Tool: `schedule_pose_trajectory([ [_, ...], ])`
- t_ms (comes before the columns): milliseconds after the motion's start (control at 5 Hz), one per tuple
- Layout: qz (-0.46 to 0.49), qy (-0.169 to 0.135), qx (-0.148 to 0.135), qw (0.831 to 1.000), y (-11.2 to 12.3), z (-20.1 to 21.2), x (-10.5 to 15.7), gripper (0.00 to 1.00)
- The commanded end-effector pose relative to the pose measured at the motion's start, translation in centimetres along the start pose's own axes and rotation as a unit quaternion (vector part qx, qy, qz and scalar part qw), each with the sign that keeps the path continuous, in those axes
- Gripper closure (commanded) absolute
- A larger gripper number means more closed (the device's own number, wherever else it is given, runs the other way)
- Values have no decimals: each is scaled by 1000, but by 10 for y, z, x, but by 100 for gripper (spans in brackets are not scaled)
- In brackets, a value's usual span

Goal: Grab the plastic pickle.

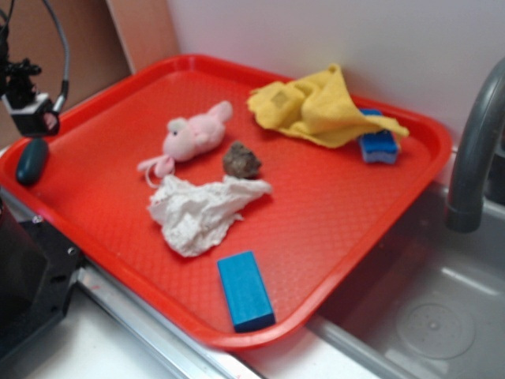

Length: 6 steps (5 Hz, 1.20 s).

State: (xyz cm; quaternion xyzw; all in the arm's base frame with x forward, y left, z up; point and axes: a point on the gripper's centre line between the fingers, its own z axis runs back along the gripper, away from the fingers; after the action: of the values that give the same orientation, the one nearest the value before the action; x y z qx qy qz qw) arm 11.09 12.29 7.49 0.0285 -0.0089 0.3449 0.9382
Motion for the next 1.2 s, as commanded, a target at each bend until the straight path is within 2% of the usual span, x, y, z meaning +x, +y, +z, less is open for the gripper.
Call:
schedule_pose_trajectory([
  [0, 83, -36, 35, 995, 29, -26, 18, 0],
  [200, 76, -37, 24, 996, 29, -42, 22, 0],
  [400, 58, -37, 22, 997, 19, -50, 24, 0],
  [800, 32, -40, 24, 998, -15, -45, 12, 0],
  [1000, 28, -28, 10, 999, -19, -50, 6, 0],
])
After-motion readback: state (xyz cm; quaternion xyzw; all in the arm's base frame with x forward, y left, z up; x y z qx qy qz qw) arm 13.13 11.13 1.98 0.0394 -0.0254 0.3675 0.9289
